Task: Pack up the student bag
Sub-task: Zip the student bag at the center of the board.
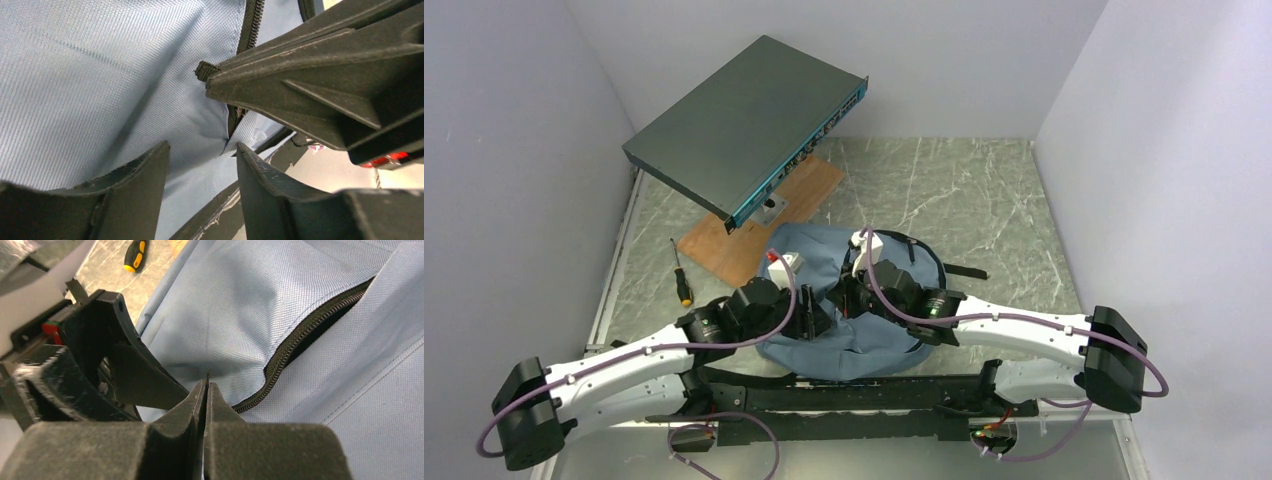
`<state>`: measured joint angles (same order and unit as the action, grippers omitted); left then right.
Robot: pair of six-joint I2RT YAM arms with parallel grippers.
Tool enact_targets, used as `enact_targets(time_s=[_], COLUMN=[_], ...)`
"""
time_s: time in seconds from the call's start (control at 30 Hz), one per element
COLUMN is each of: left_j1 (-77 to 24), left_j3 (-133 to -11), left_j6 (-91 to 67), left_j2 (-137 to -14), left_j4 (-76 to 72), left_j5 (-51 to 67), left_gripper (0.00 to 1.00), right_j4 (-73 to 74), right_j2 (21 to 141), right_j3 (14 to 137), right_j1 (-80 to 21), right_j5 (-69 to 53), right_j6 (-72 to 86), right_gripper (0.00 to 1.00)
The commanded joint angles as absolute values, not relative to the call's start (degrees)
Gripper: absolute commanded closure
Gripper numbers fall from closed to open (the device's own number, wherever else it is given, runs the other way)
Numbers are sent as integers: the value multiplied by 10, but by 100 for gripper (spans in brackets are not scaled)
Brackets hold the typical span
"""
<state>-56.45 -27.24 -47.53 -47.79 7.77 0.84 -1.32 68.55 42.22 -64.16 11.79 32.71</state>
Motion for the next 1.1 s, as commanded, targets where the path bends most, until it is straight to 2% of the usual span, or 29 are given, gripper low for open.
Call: enact_targets(time_s=[0.0, 0.1, 0.27, 0.4, 0.47, 0.67, 0.8, 0.9, 0.97, 1.07], left_j1=[-567, -570, -576, -592, -595, -598, -599, -599, -598, -598], left_j3=[-296, -290, -279, -295, -306, -321, -323, -322, -319, -304], left_j6=[-481, -489, -498, -488, -484, -482, -489, -487, -491, -495], left_j2=[-523, -541, -538, -534, -547, -595, -604, -608, -613, -616], left_j4=[14, -21, -61, -53, -44, -64, -33, -3, 25, 50], left_j5=[21, 45, 65, 54, 50, 52, 15, 2, -23, -38], left_gripper=[46, 46, 33, 34, 43, 60, 64, 81, 96, 100], right_j4=[-63, -41, -18, -25, -19, -26, -16, -19, -22, -36], right_j2=[660, 670, 691, 684, 683, 669, 668, 664, 655, 650], right_j3=[456, 470, 489, 486, 490, 486, 493, 494, 494, 507], right_j1=[-640, -640, -640, -640, -640, -640, -640, -640, -638, -630], right_j5=[149, 170, 180, 182, 183, 182, 200, 207, 222, 235], right_j6=[385, 388, 388, 393, 401, 425, 424, 429, 440, 429], right_gripper=[100, 100, 100, 100, 100, 100, 100, 100, 100, 100])
